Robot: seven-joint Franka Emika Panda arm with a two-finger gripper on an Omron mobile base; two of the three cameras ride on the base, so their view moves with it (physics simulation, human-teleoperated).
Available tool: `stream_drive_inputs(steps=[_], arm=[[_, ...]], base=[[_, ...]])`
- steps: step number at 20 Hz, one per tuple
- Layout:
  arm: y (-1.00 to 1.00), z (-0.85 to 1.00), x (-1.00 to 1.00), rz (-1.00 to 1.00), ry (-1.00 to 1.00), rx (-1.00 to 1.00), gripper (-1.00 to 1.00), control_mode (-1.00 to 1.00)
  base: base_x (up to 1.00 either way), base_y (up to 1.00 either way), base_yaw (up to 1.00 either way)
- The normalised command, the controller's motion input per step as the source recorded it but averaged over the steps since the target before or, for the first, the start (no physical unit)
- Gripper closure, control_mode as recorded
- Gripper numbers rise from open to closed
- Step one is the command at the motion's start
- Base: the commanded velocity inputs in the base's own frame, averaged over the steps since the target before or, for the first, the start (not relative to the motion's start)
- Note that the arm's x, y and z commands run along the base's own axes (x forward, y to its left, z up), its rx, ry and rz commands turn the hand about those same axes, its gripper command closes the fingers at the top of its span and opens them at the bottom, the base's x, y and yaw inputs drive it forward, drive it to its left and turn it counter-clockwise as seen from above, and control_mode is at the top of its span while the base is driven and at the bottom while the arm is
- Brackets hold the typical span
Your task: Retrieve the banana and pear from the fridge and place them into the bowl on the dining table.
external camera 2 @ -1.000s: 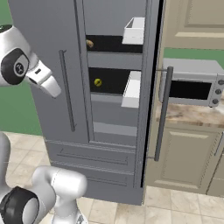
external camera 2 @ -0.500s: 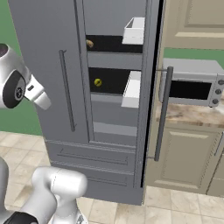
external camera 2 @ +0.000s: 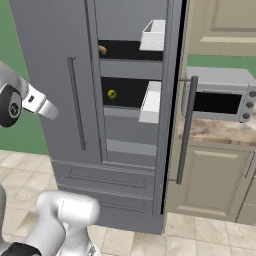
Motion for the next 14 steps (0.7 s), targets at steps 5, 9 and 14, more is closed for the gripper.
stream_drive_inputs(steps=[5, 9, 14], arm=[[0.0, -0.18, 0.28, 0.0, -0.26, -0.23, -1.0, -1.0], [-0.16, -0.03, 0.39, 0.04, -0.08, -0.01, -1.0, -1.0], [-0.12, 0.0, 0.55, 0.09, 0.06, 0.0, -1.0, -1.0]], base=[[0.0, 0.0, 0.0], [0.0, 0.0, 0.0], [0.0, 0.0, 0.0]])
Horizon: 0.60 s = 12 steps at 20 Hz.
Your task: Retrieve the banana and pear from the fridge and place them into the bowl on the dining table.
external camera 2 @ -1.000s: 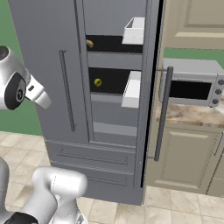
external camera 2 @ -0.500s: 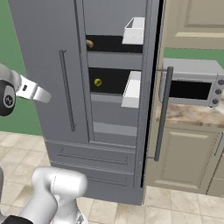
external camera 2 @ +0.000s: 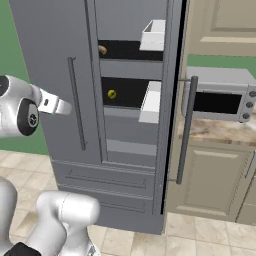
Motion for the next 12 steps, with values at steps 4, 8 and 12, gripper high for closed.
stream_drive_inputs(steps=[4, 8, 12], arm=[[-0.01, 0.0, 0.51, 0.11, 0.2, 0.0, -1.0, -1.0], [0.0, 0.0, 0.51, 0.13, 0.21, 0.0, -1.0, -1.0], [0.01, 0.0, 0.64, 0.12, 0.09, 0.0, -1.0, -1.0]], base=[[0.0, 0.0, 0.0], [0.0, 0.0, 0.0], [0.0, 0.0, 0.0]])
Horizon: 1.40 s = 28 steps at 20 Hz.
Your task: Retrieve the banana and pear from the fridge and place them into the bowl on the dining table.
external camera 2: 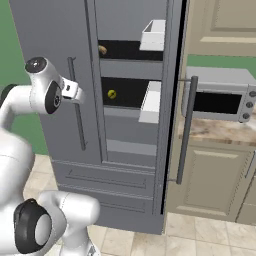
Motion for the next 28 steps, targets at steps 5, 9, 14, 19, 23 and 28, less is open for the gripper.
stream_drive_inputs(steps=[5, 9, 14, 19, 23, 28], arm=[[0.1, -0.23, 0.44, 0.06, -0.15, 0.0, -1.0, -1.0], [0.28, -0.52, 0.11, 0.0, -0.45, -0.01, -1.0, -1.0], [0.21, -0.15, 0.14, 0.0, -0.29, 0.0, -1.0, -1.0], [0.0, 0.0, 0.37, 0.0, -0.03, 0.0, -1.0, -1.0], [0.0, 0.0, 0.51, 0.0, 0.0, 0.0, -1.0, -1.0], [0.01, 0.0, 0.53, 0.0, 0.0, 0.0, -1.0, -1.0]], base=[[0.0, 0.0, 0.0], [0.0, 0.0, 0.0], [0.0, 0.0, 0.0], [0.0, 0.0, 0.0], [0.0, 0.0, 0.0], [0.0, 0.0, 0.0]])
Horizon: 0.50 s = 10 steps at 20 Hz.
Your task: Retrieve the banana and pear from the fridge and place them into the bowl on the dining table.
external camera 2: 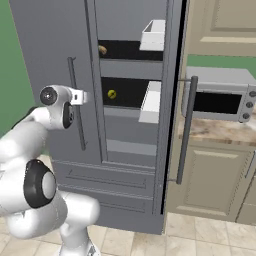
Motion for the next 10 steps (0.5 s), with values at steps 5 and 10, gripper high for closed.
stream_drive_inputs(steps=[5, 10], arm=[[0.07, 0.0, 0.57, 0.0, 0.0, 0.0, -1.0, -1.0], [0.12, 0.0, 0.59, 0.0, 0.0, 0.0, -1.0, -1.0]], base=[[0.0, 0.0, 0.0], [0.0, 0.0, 0.0]])
